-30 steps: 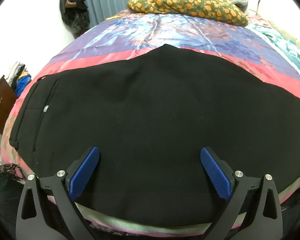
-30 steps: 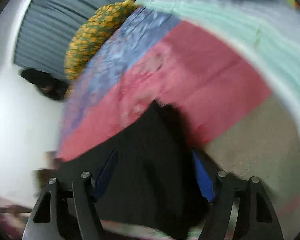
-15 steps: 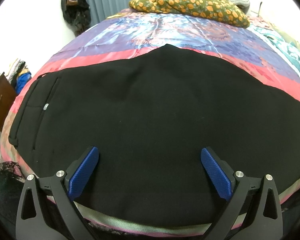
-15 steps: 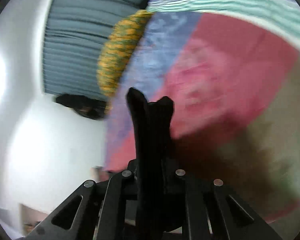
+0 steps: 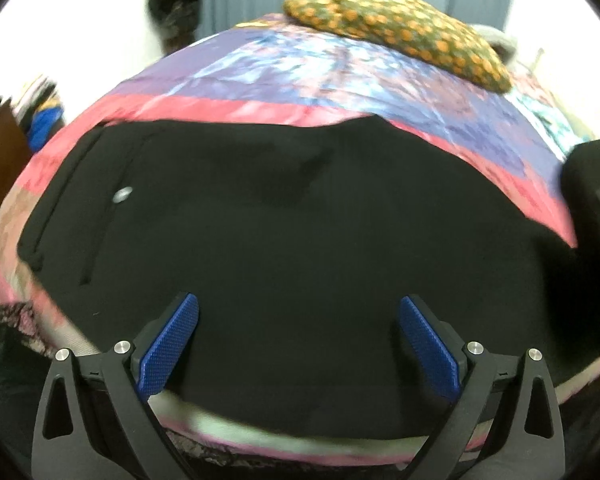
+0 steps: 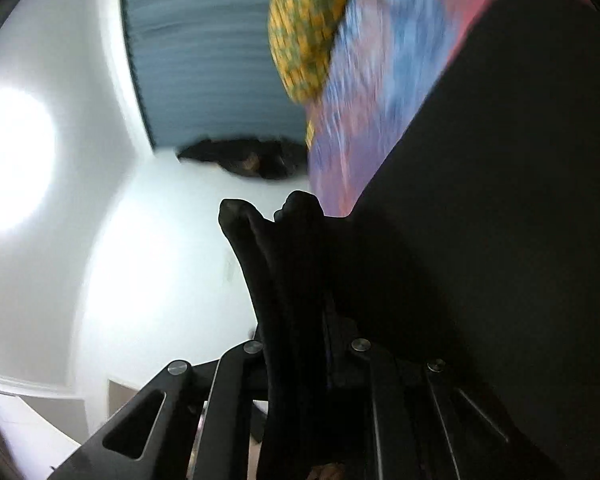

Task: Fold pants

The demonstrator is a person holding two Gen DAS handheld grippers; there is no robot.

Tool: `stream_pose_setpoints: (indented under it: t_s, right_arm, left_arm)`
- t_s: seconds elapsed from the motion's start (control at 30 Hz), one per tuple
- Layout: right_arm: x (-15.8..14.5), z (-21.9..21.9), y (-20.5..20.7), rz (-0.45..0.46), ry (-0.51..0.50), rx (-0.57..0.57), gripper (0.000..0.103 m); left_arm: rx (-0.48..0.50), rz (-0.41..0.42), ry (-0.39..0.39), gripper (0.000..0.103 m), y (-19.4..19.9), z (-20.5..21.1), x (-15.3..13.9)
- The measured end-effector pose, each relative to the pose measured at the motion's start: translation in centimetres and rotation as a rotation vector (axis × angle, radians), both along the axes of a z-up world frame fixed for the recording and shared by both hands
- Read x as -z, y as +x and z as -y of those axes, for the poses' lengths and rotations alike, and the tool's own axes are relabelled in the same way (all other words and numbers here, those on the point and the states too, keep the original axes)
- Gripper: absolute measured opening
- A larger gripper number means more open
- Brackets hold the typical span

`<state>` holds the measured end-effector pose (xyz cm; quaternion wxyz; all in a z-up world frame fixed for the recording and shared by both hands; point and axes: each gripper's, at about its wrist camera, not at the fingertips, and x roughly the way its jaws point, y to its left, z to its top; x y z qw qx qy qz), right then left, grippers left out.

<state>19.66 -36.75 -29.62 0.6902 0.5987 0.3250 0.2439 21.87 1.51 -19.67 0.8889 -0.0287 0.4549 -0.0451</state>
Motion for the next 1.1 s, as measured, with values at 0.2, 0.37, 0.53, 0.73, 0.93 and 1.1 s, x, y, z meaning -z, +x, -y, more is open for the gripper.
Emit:
stream_pose_setpoints:
  t_s: [0.2, 0.37, 0.53, 0.73, 0.93, 1.1]
  right_arm:
    - [-1.8, -11.5, 1.4, -0.047, -0.603, -0.258, 0.067]
    - [-6.9, -9.9, -7.2, 0.175, -0.957, -0.219, 0.094]
    - [-6.8, -3.8, -14.2, 0.1, -1.036, -0.062, 0.094]
    - [-8.9, 0.6, -15.4, 0.054, -0.983, 0.112, 0.094]
    - [-9.7, 1.4, -15.5, 0.074, -1.022, 0.142, 0.094]
    - [-10.3, 4.2, -13.4, 0.022, -1.012, 0.243, 0.087]
  left_arm:
    - [-0.075, -0.019, -0.098, 0.101, -0.2, -3.3, -0.2]
    - [0.005, 0.008, -0.239, 0.095, -0.9, -3.1, -2.0]
    - [0.261, 0.016, -0.324, 0.069, -2.0, 2.6, -4.8]
    - [0.342, -0.066, -0.125, 0.039, -0.6, 10.7, -2.7]
    - [0.267, -0.085, -0.048, 0.007, -1.0, 9.6, -1.7]
    - [0.271, -0.092, -0.056, 0.016, -0.7, 9.2, -0.8]
